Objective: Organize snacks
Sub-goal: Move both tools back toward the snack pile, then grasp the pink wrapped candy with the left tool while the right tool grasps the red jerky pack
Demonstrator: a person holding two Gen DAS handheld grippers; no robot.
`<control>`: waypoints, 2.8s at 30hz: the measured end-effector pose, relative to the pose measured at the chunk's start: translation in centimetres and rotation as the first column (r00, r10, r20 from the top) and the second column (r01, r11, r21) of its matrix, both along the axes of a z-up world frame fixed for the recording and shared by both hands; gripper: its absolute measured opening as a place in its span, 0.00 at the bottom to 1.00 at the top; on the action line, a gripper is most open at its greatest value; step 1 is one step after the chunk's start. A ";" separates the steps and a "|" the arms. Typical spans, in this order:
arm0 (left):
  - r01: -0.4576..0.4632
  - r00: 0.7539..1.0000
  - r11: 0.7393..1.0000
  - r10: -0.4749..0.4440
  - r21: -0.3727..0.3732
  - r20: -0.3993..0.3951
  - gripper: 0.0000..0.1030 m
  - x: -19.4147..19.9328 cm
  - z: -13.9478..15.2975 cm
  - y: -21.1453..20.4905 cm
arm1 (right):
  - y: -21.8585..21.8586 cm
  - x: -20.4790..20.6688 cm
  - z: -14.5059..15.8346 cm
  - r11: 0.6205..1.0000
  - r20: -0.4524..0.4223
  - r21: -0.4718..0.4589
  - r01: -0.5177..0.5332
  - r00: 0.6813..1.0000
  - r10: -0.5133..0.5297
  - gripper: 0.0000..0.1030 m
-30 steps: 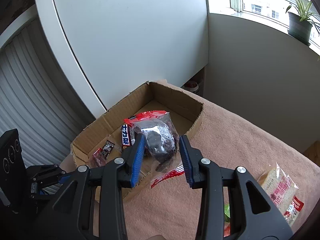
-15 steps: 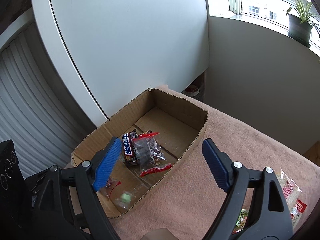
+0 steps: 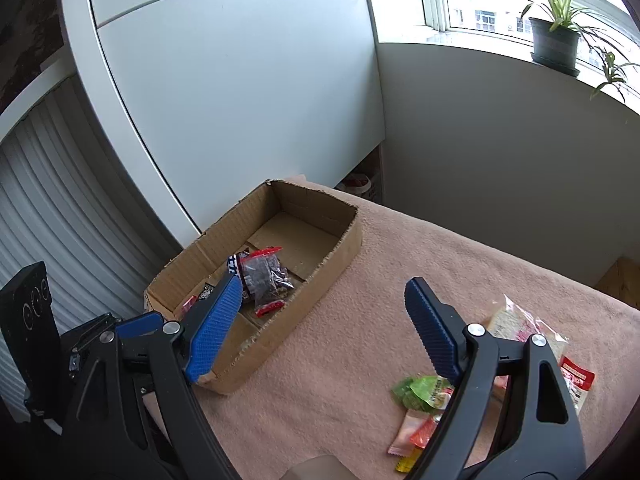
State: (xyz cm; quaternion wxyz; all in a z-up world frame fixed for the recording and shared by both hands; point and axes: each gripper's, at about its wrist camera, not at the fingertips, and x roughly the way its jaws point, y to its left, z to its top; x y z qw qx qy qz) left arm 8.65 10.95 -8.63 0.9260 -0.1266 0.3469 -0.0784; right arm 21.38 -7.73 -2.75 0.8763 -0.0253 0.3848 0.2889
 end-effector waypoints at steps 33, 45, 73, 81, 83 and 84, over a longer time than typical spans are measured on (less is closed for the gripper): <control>0.259 0.959 0.966 -0.255 0.012 -0.119 0.64 1.9 -3.5 -12.9 | -22.2 -0.8 -8.8 0.894 -0.187 -0.119 0.433 0.874 -0.448 0.83; 0.312 0.935 0.950 -0.303 0.025 -0.182 0.45 3.9 -5.2 -15.8 | -21.2 2.1 -11.3 0.880 -0.193 -0.205 0.429 0.863 -0.466 0.83; 0.319 0.933 0.936 -0.284 0.146 -0.220 0.26 6.6 -7.1 -18.5 | -20.8 3.6 -12.6 0.857 -0.155 -0.323 0.400 0.872 -0.465 0.84; 0.341 0.928 0.924 -0.301 0.175 -0.220 0.26 6.8 -7.1 -19.7 | -18.5 4.7 -13.1 0.851 -0.141 -0.386 0.357 0.888 -0.437 0.83; 0.336 0.930 0.924 -0.296 0.180 -0.219 0.22 6.9 -7.2 -19.8 | -18.6 4.8 -13.5 0.857 -0.162 -0.379 0.350 0.886 -0.433 0.78; 0.333 0.932 0.924 -0.292 0.188 -0.217 0.20 6.9 -7.3 -19.7 | -18.8 4.7 -13.5 0.867 -0.179 -0.356 0.349 0.885 -0.430 0.75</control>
